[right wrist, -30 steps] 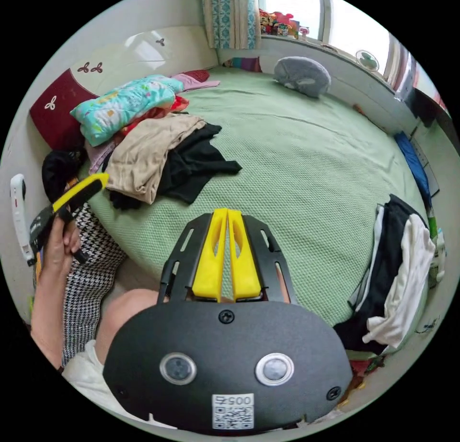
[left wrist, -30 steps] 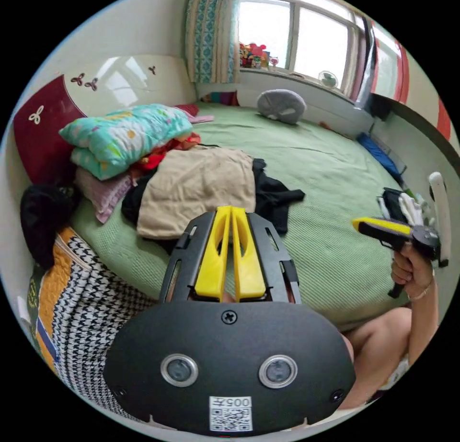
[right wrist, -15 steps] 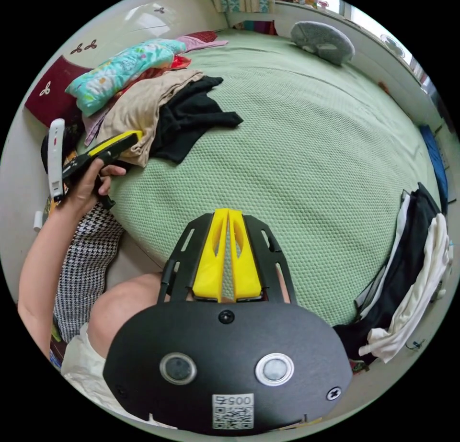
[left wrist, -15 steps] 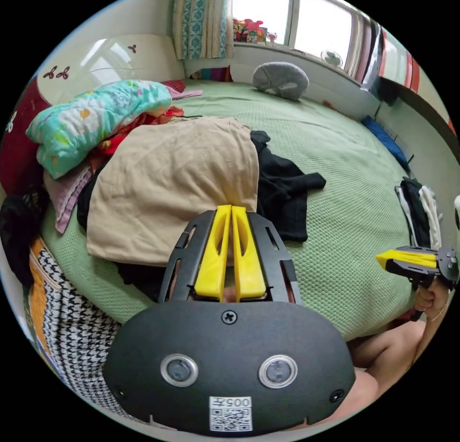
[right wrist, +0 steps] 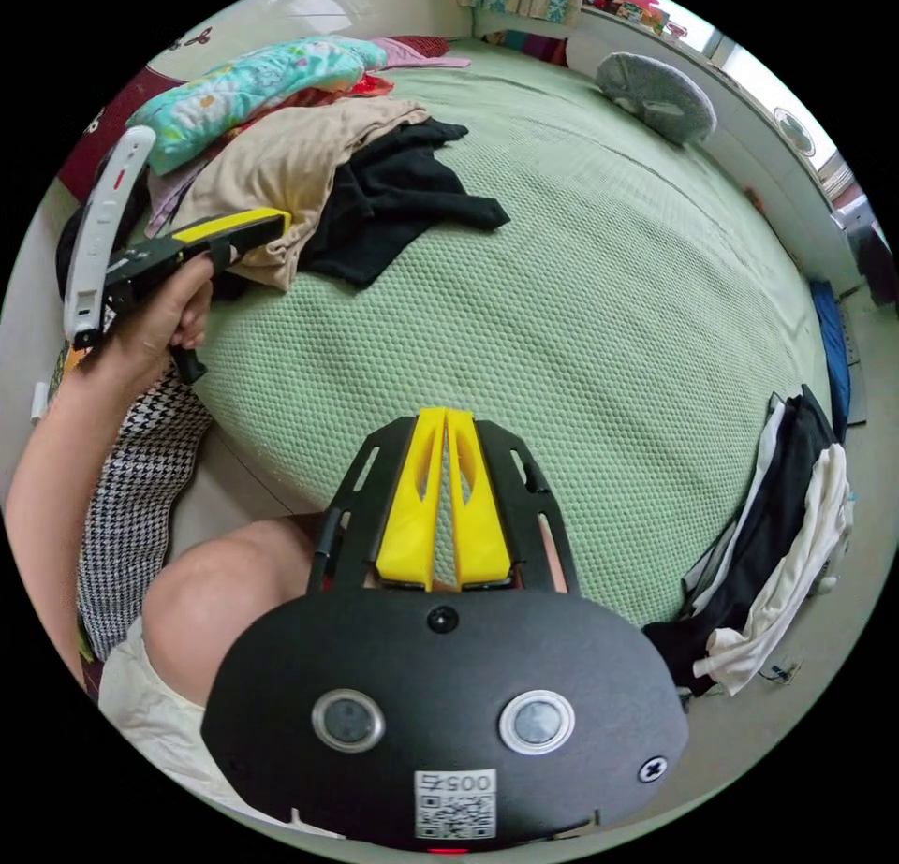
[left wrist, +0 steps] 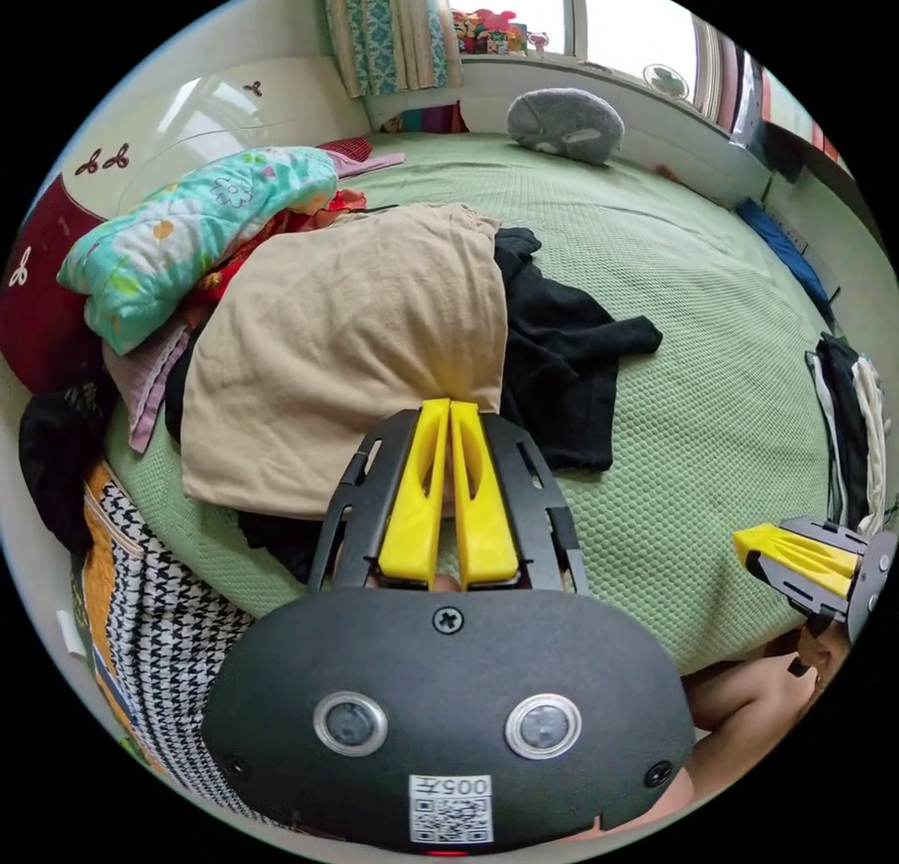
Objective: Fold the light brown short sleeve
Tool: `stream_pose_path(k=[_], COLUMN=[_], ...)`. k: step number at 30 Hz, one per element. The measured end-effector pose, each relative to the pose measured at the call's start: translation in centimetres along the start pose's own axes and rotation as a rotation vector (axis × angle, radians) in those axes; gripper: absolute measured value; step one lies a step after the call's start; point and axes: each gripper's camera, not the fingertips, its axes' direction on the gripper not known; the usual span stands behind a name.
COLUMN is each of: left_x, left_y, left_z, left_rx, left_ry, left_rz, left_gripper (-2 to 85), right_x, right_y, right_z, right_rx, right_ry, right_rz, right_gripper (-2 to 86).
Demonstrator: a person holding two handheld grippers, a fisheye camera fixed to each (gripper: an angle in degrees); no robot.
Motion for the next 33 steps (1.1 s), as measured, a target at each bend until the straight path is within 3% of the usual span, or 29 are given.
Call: stream_pose_path(k=[8, 26, 31, 33], left_x=[-2.9, -3.6, -3.5, -4.4], left_y=[-0.1, 0.3, 0.0, 0.8], left_z=[0.1, -1.3, -3.3, -5.9], left_rx=[-0.012, -0.003, -0.027, 0.131], left_ry=[0.087, 0.014, -0.027, -0.008], left_rz=[-0.069, -0.046, 0.063, 0.032], left_gripper=[-0.4, -0.3, 0.6, 2.0], right_x=[-0.7, -2.8, -3.5, -3.3], right_y=[-2.3, -7.1, -8.4, -8.8], right_z=[0.2, 1.5, 1.6, 1.6], right_rx=[0.015, -0.016, -0.018, -0.016], right_ry=[0.045, 0.041, 0.055, 0.048], right_rz=[-0.002, 0.046, 0.026, 0.056], right_gripper=[-1.4, -1.3, -1.3, -1.3])
